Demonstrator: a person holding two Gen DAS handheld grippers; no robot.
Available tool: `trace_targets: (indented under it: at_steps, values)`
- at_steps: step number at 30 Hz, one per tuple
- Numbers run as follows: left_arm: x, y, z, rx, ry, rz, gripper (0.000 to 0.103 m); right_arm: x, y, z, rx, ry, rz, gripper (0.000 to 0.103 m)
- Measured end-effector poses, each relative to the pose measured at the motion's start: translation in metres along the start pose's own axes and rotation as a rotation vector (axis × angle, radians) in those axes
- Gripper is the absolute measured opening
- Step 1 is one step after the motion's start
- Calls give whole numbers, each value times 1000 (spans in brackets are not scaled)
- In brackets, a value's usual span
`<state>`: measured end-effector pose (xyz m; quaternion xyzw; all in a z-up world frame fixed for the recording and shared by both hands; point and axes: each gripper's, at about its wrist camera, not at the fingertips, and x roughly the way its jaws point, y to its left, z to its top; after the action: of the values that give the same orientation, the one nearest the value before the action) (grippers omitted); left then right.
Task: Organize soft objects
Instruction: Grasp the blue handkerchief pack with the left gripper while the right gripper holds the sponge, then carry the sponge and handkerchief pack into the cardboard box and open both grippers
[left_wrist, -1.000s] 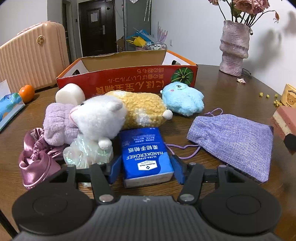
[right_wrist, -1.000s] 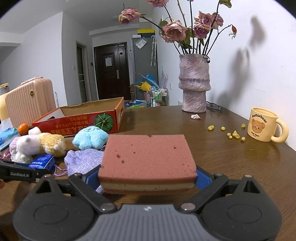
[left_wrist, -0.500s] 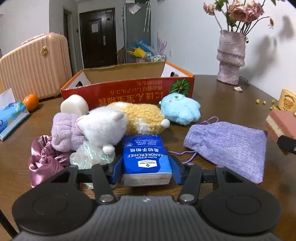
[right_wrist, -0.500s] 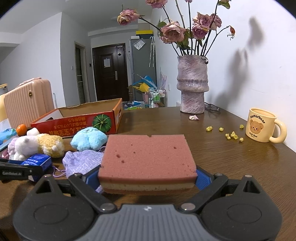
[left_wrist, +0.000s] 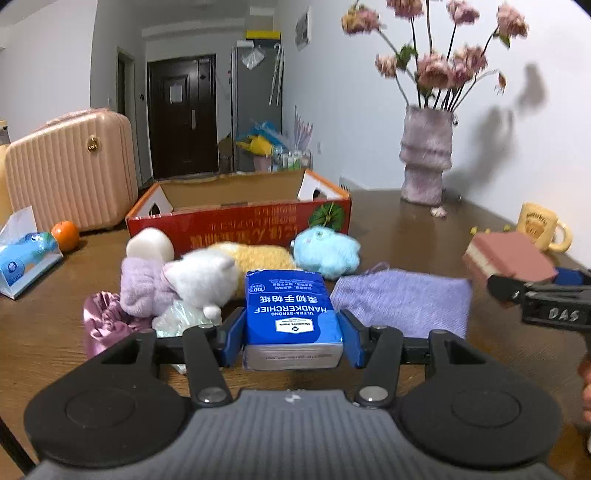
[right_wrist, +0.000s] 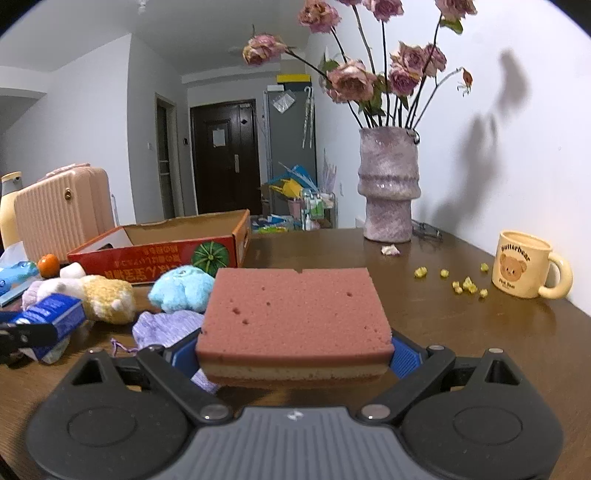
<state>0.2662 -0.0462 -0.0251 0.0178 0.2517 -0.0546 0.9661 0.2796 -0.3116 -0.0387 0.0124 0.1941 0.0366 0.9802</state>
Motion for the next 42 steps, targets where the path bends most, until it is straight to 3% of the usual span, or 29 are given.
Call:
trace_targets:
  at_steps: [20,42]
  values:
    - [-38,29,27,-53,-142,18,54,-9,43,30,-57,-94,26,98]
    - [-19,70,67,-122,-217,60,54,31,108,78,-81,-185,109,98]
